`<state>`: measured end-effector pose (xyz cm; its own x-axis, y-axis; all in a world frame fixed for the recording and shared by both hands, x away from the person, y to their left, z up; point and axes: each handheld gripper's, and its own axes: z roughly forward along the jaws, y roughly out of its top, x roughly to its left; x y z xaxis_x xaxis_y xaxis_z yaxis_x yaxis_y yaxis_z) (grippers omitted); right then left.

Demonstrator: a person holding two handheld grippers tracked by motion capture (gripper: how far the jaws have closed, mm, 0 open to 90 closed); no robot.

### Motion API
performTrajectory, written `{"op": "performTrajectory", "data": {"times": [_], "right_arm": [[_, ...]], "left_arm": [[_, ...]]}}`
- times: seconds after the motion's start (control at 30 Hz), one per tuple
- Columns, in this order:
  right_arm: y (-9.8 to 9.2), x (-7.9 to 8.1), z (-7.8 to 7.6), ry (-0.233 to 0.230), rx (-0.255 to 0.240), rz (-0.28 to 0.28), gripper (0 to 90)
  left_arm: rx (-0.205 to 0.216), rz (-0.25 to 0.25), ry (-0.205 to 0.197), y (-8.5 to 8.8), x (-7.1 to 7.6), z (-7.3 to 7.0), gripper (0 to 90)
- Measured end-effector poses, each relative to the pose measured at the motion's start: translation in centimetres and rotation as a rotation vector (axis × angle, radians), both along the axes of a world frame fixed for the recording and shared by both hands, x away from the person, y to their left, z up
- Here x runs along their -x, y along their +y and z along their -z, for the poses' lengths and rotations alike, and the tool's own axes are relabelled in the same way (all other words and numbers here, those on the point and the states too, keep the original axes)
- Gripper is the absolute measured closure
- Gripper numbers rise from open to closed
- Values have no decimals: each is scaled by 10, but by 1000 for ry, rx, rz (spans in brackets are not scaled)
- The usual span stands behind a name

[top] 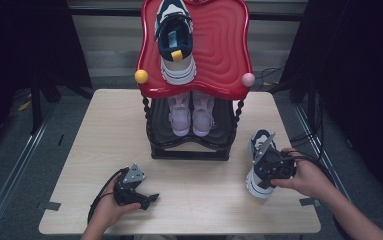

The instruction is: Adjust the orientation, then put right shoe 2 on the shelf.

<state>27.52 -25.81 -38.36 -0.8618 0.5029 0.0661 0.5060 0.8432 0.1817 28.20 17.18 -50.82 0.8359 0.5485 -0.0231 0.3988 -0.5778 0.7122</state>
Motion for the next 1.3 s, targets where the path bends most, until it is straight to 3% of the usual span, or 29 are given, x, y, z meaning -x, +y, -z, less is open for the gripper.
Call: {"op": "performTrajectory", "data": {"times": [0.4, 0.83, 1.07, 1.3], "right_arm": [[-1, -2, -63, -22, -11, 5, 743], [11, -4, -145, -61, 63, -23, 748], [19, -5, -197, -106, 84, -18, 748], [34, -9, -249, -191, 135, -15, 750]], "left_arm": [[6, 5, 3, 0, -1, 0, 66], [7, 7, 6, 0, -1, 0, 65], [0, 9, 3, 0, -1, 0, 65], [3, 8, 5, 0, -1, 0, 65]]}}
